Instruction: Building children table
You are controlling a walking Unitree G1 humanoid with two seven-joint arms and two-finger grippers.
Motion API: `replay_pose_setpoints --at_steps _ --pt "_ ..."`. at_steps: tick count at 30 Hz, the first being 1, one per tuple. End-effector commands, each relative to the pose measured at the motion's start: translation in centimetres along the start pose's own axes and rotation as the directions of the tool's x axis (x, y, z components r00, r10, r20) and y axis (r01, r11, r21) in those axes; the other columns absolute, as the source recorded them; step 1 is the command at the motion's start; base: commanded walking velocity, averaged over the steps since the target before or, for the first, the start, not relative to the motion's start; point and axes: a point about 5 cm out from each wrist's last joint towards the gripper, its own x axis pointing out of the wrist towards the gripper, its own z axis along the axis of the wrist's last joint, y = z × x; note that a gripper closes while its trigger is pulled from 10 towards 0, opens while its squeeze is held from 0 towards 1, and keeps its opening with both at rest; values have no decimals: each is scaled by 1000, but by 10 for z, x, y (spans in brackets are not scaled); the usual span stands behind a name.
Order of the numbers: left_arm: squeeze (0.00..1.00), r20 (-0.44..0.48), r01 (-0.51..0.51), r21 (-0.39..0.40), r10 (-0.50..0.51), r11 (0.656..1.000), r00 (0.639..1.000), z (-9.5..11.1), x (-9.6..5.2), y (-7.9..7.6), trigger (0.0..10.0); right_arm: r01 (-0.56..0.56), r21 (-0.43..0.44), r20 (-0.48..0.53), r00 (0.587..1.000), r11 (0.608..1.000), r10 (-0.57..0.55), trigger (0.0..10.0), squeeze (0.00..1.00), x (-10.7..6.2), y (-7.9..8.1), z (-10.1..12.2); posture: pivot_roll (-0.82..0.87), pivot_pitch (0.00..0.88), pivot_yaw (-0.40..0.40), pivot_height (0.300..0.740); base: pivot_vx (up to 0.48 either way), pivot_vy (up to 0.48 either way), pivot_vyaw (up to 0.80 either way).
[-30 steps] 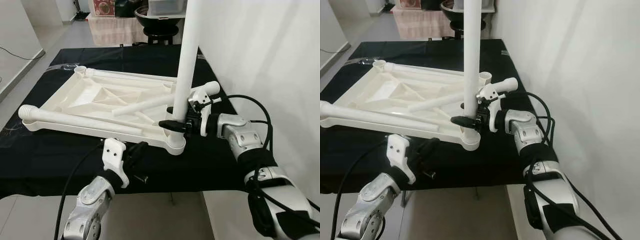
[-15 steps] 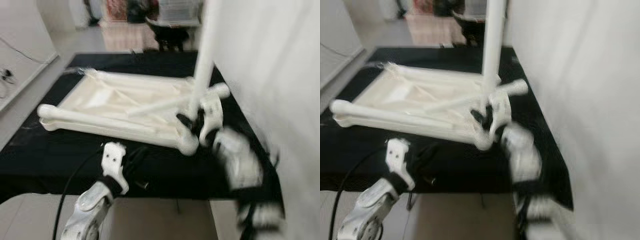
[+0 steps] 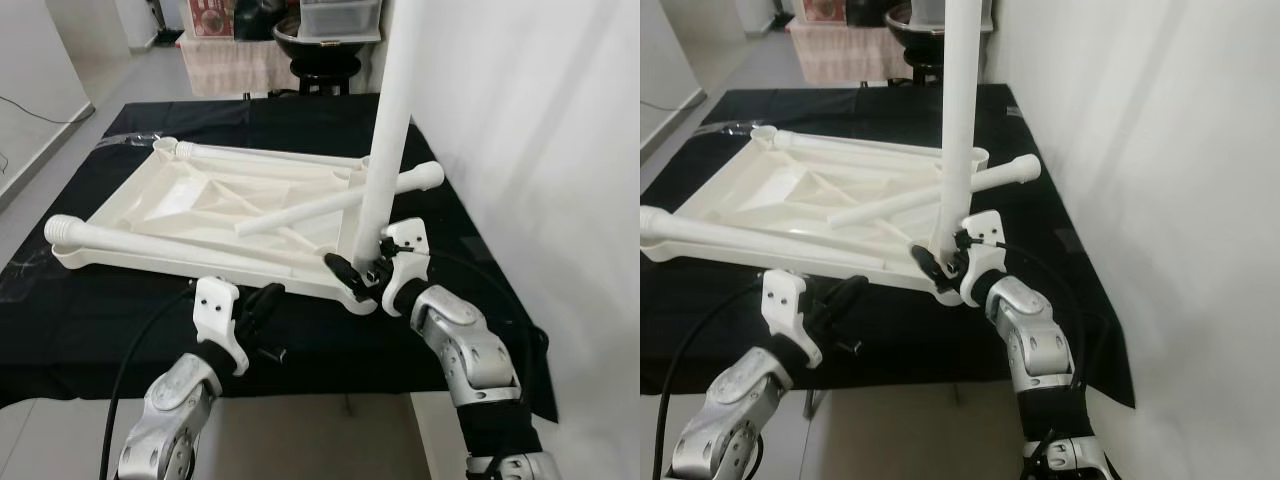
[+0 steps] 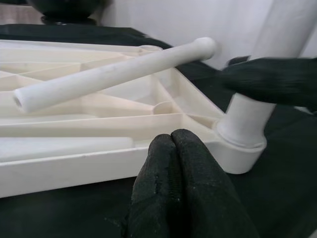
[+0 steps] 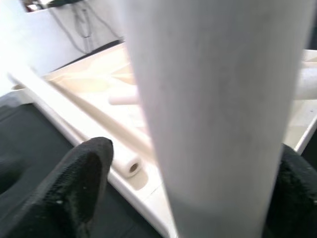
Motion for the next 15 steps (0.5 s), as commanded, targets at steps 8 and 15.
replay_pose_setpoints --at_steps 8,15 --pt "0 -56 -37 81 41 996 998 -3 -5 7 10000 -221 8 -136 966 975 220 10000 1000 -53 15 -34 -25 86 15 740 0 0 0" --pt "0 -71 -99 108 107 989 992 -3 -9 16 10000 -308 10 -233 924 951 302 10000 0 -92 18 -40 -38 82 32 740 0 0 0"
